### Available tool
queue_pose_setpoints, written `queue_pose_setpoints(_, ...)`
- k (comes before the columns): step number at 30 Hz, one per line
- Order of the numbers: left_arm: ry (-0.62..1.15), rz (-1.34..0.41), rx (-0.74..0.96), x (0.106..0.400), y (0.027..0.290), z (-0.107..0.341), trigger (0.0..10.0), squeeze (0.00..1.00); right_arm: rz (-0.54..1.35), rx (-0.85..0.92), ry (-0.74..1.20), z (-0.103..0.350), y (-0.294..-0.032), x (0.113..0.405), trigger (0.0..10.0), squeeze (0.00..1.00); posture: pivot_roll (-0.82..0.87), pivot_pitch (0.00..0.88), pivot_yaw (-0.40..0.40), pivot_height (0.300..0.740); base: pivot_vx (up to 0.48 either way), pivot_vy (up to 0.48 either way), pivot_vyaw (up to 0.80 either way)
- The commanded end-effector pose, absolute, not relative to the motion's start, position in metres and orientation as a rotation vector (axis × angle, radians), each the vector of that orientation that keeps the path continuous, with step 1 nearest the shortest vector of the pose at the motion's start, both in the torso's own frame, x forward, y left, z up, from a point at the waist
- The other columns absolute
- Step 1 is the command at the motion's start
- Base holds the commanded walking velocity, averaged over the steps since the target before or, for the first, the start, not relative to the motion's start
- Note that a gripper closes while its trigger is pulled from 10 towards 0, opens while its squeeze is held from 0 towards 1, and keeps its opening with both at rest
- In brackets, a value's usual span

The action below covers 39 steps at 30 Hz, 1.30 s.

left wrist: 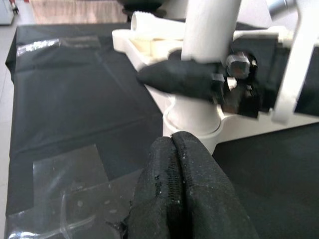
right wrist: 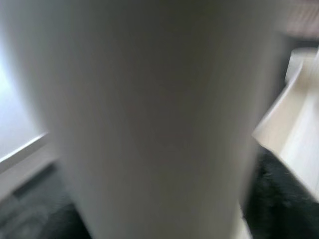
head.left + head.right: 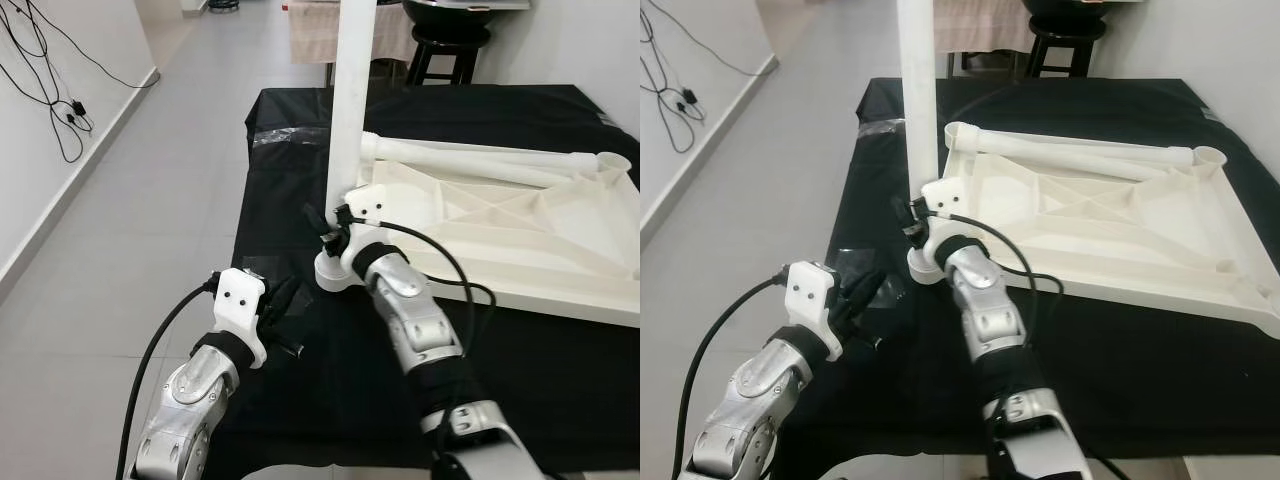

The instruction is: Building children table

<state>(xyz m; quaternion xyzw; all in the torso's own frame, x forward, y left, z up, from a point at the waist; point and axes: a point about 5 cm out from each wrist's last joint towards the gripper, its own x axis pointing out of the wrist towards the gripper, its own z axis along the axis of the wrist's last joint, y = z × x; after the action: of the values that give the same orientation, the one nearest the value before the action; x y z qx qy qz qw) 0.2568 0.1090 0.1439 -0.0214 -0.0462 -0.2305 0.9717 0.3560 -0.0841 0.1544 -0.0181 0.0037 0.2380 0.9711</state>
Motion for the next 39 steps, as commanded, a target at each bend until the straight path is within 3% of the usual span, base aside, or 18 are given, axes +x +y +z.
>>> queue_pose_setpoints(1,-0.087,-0.466,-0.047,0.255,0.109,0.141,10.0,0.0,0.513,-0.023,0.007,0.163,-0.084,0.357,10.0,1.0,0.04,0.137,-0.003,0.74,0.0,0.0,0.0)
queue_pose_setpoints(3,-0.086,-0.467,-0.047,0.255,0.109,0.141,10.0,0.0,0.544,-0.026,0.0,0.168,-0.083,0.357,10.0,1.0,0.04,0.137,-0.003,0.74,0.0,0.0,0.0)
queue_pose_setpoints(4,-0.086,-0.469,-0.049,0.255,0.108,0.141,10.0,0.0,0.639,-0.05,-0.014,0.173,-0.08,0.357,10.0,0.0,0.05,0.136,-0.005,0.74,0.0,0.0,0.0)
queue_pose_setpoints(13,-0.089,-0.466,-0.054,0.255,0.107,0.142,10.0,0.0,1.099,-0.115,-0.05,0.194,-0.075,0.359,10.0,0.0,0.07,0.134,-0.01,0.74,0.0,0.0,0.0)
queue_pose_setpoints(21,-0.087,-0.467,-0.054,0.255,0.106,0.142,10.0,0.0,1.237,-0.082,-0.002,0.199,-0.079,0.363,10.0,0.0,0.08,0.133,-0.01,0.74,0.0,0.0,0.0)
queue_pose_setpoints(22,-0.087,-0.468,-0.054,0.254,0.106,0.142,10.0,0.0,1.255,-0.09,-0.007,0.2,-0.08,0.364,9.6,0.0,0.09,0.133,-0.011,0.74,0.0,0.0,0.0)
queue_pose_setpoints(23,-0.087,-0.466,-0.054,0.254,0.105,0.142,10.0,0.0,1.253,-0.09,0.007,0.201,-0.083,0.368,0.0,0.0,0.09,0.137,-0.021,0.74,0.0,0.0,0.0)
queue_pose_setpoints(28,-0.088,-0.461,-0.056,0.253,0.105,0.142,10.0,0.0,1.232,-0.087,0.007,0.202,-0.088,0.373,0.0,0.0,0.09,0.138,-0.021,0.74,0.0,0.0,0.0)
queue_pose_setpoints(36,-0.086,-0.463,-0.061,0.251,0.105,0.141,10.0,0.0,1.037,-0.098,0.082,0.167,-0.089,0.369,0.0,0.0,0.08,0.134,-0.026,0.74,0.0,0.0,0.0)
queue_pose_setpoints(39,-0.085,-0.463,-0.059,0.251,0.107,0.141,10.0,0.0,0.543,0.016,0.239,0.116,-0.071,0.339,0.0,0.0,0.08,0.144,-0.016,0.74,0.0,0.0,0.0)
